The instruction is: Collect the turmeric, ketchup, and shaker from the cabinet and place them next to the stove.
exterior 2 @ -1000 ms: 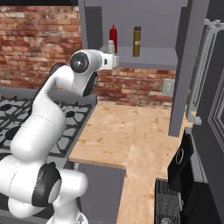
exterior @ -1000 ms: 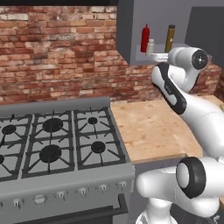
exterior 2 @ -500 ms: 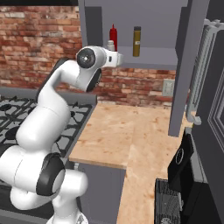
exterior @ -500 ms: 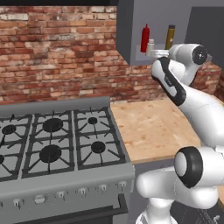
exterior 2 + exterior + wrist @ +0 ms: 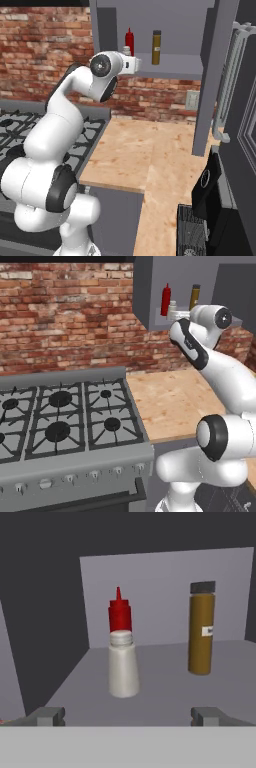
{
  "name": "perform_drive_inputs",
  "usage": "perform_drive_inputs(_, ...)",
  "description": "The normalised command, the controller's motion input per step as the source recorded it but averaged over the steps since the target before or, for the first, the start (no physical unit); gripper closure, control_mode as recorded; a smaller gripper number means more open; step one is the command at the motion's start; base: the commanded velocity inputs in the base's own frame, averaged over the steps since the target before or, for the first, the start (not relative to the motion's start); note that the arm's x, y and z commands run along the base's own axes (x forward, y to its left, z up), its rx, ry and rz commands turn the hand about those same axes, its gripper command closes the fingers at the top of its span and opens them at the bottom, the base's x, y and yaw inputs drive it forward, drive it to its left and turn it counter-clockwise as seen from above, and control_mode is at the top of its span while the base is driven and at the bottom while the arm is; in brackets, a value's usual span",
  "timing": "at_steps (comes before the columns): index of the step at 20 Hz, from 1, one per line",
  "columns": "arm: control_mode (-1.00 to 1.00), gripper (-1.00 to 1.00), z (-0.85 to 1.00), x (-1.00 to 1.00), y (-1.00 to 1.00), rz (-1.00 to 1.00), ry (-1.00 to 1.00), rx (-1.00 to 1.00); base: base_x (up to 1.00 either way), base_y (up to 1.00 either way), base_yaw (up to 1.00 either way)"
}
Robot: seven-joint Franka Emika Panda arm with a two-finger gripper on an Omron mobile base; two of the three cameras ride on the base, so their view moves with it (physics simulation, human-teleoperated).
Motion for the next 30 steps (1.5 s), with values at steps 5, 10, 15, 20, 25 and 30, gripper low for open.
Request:
perform_drive_inputs(5,-1.00,-1.00,0.00,0.36,0.00,0.00,0.00,0.00,0.00,0.00,0.00)
perform_drive_inputs(10,-1.00,-1.00,0.00,0.47,0.00,0.00,0.00,0.00,0.00,0.00,0.00)
perform_drive_inputs(15,-1.00,-1.00,0.00,0.41,0.00,0.00,0.00,0.00,0.00,0.00,0.00)
perform_drive_inputs(20,-1.00,-1.00,-0.02,0.37,0.00,0.00,0.00,0.00,0.00,0.00,0.00)
perform_drive_inputs(25,-1.00,-1.00,-0.06,0.27,0.00,0.00,0.02,-0.01,0.00,0.00,0.00)
perform_drive_inputs(30,-1.00,-1.00,-0.09,0.25,0.00,0.00,0.05,-0.01,0.00,0.00,0.00)
